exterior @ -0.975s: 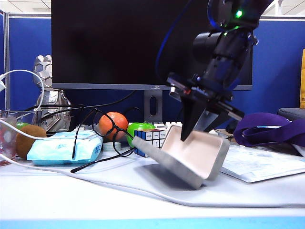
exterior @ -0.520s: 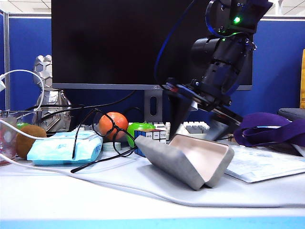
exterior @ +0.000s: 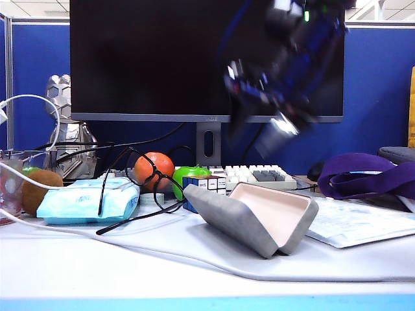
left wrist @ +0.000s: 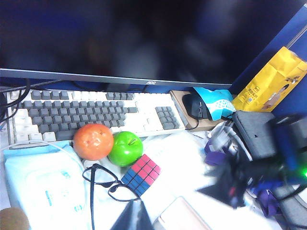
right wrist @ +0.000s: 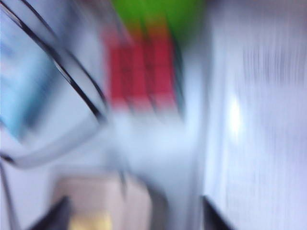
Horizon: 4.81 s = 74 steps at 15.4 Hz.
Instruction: Pick up the glasses, fold the temples of the glasses, place the glasses into the glasses case, and finally close the glasses case.
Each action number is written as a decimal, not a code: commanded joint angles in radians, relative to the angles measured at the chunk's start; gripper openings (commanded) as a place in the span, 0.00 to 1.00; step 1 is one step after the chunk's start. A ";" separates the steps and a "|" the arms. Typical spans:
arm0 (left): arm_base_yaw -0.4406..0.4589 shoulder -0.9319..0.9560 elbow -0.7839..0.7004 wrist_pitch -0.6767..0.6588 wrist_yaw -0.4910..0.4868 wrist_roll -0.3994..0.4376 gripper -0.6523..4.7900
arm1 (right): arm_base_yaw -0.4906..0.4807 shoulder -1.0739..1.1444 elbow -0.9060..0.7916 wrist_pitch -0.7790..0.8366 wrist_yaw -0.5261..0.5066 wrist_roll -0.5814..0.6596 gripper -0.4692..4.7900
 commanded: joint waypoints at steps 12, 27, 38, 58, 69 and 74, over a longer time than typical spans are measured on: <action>-0.002 0.015 0.003 0.015 0.006 0.001 0.11 | 0.097 0.029 0.003 0.306 -0.130 -0.130 0.42; -0.002 0.016 0.003 0.012 0.008 0.000 0.11 | 0.153 0.205 0.028 0.487 -0.042 -0.333 0.63; -0.002 0.017 0.003 0.005 0.007 0.001 0.11 | 0.167 0.327 0.196 0.364 -0.042 -0.363 0.58; -0.002 0.018 0.003 -0.023 0.007 0.001 0.11 | 0.179 0.394 0.196 0.451 0.005 -0.352 0.37; -0.002 0.018 0.003 -0.040 0.008 0.005 0.11 | 0.183 0.349 0.196 0.468 -0.004 -0.285 0.09; -0.002 0.018 0.003 -0.040 0.008 0.004 0.11 | 0.182 0.150 0.196 0.403 -0.004 -0.212 0.09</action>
